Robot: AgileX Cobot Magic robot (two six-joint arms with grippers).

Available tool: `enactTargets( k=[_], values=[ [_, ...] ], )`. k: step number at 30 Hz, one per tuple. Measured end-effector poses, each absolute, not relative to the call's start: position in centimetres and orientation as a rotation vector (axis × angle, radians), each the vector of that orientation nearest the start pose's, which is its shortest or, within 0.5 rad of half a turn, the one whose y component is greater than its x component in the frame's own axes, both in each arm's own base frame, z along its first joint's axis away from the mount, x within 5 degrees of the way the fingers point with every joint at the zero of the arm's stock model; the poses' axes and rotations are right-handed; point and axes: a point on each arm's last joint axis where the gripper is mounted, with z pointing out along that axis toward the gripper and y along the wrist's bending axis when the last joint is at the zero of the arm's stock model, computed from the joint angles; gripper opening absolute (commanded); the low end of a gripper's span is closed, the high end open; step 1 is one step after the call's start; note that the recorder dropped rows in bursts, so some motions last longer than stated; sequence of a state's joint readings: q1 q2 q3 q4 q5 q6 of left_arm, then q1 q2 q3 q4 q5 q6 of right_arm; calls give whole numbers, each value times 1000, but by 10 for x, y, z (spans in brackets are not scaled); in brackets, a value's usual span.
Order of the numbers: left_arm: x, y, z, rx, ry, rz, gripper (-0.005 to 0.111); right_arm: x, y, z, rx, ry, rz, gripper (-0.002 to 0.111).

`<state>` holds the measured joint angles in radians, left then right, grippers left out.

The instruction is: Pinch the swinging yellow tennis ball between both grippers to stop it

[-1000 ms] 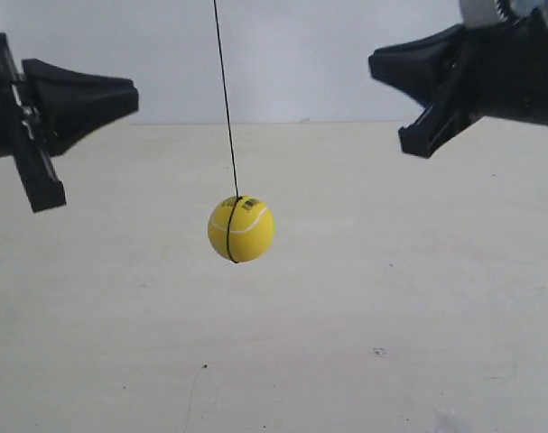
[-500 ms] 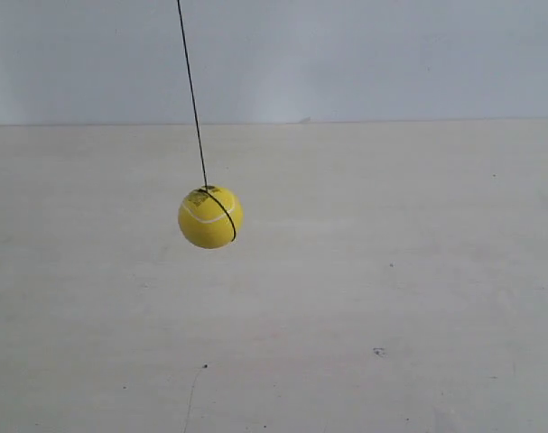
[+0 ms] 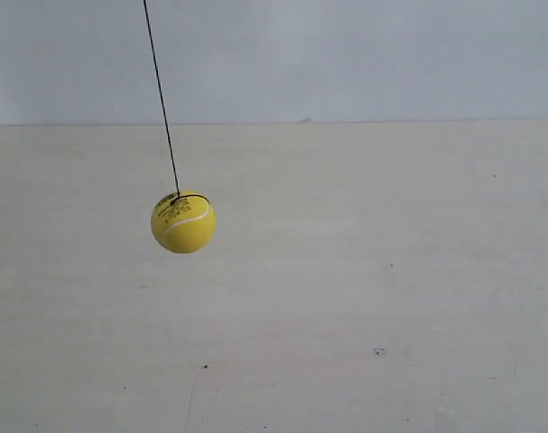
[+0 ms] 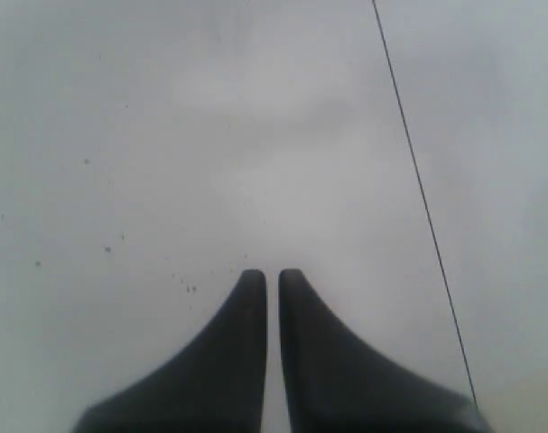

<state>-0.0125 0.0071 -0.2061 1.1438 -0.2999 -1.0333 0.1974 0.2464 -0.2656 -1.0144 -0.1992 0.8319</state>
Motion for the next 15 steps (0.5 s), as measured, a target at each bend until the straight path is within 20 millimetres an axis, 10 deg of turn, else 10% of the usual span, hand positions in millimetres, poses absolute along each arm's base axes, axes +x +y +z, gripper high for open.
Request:
enactTargets(
  k=[15],
  values=[
    [51,-25,226,267,1338,-154,5,63,34,249,-409,1367,230,0]
  ],
)
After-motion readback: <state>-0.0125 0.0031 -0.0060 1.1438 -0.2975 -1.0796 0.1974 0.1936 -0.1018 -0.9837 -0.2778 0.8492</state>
